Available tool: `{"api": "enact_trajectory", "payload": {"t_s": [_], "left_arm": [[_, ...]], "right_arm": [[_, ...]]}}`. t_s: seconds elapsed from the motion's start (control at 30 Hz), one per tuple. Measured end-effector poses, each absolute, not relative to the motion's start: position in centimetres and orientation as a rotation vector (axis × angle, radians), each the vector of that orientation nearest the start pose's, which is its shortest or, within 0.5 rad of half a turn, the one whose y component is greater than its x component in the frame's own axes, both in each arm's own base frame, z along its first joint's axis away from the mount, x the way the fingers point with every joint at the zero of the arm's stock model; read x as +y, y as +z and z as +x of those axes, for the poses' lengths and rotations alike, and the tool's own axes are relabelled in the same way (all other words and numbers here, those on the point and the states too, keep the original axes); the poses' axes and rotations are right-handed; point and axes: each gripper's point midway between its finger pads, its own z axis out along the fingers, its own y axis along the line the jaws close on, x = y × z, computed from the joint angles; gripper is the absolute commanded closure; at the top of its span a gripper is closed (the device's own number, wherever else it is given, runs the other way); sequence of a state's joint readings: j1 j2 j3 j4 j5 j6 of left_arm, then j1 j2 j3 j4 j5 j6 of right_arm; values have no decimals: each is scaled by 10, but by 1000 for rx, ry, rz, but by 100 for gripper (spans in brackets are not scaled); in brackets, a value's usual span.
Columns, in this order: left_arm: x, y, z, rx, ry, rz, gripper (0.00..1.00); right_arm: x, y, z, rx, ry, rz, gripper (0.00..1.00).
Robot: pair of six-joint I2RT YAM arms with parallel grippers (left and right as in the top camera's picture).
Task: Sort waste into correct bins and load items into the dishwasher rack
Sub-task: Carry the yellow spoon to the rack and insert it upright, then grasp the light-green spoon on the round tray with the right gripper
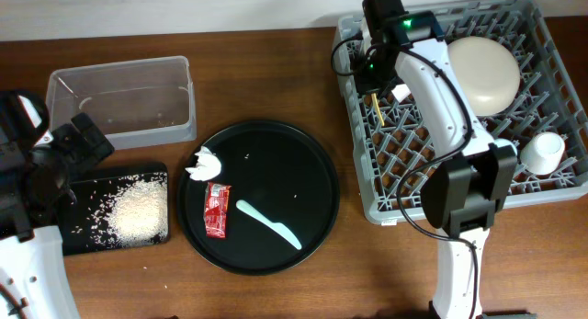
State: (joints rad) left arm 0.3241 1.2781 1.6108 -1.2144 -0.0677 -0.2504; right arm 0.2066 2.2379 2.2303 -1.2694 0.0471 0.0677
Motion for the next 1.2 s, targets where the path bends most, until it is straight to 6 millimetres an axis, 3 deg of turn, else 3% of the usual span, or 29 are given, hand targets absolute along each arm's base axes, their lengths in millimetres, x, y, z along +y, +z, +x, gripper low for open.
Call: {"api": "enact_trajectory", "payload": {"t_s": [0.03,0.1,0.4,0.47,0.6,0.73,0.8,0.9,1.07,1.2], "left_arm": [[110,313,292,2344,115,-724,1],[110,313,292,2344,115,-724,1],[110,313,292,2344,115,-724,1],[110,313,292,2344,115,-724,1],[110,313,292,2344,115,-724,1],[110,313,292,2344,115,-724,1],[110,313,292,2344,115,-724,1],[110,313,292,2344,115,-724,1],[110,313,292,2345,115,-724,1],[110,313,292,2344,115,-724,0]], "right_arm": [[95,142,491,2841,-9,-189,73],[95,142,491,2841,-4,-193,65],[109,149,474,2887,71,-246,63],[125,158,460,2894,114,-316,62],[177,179,421,2881,169,-569,60],[255,183,366,2824,217,-934,60],[284,169,336,2808,213,-1115,60],[305,136,302,2802,186,-1322,60],[316,69,246,2773,114,-1654,52],[330,39,223,2654,60,-1810,51]]}}
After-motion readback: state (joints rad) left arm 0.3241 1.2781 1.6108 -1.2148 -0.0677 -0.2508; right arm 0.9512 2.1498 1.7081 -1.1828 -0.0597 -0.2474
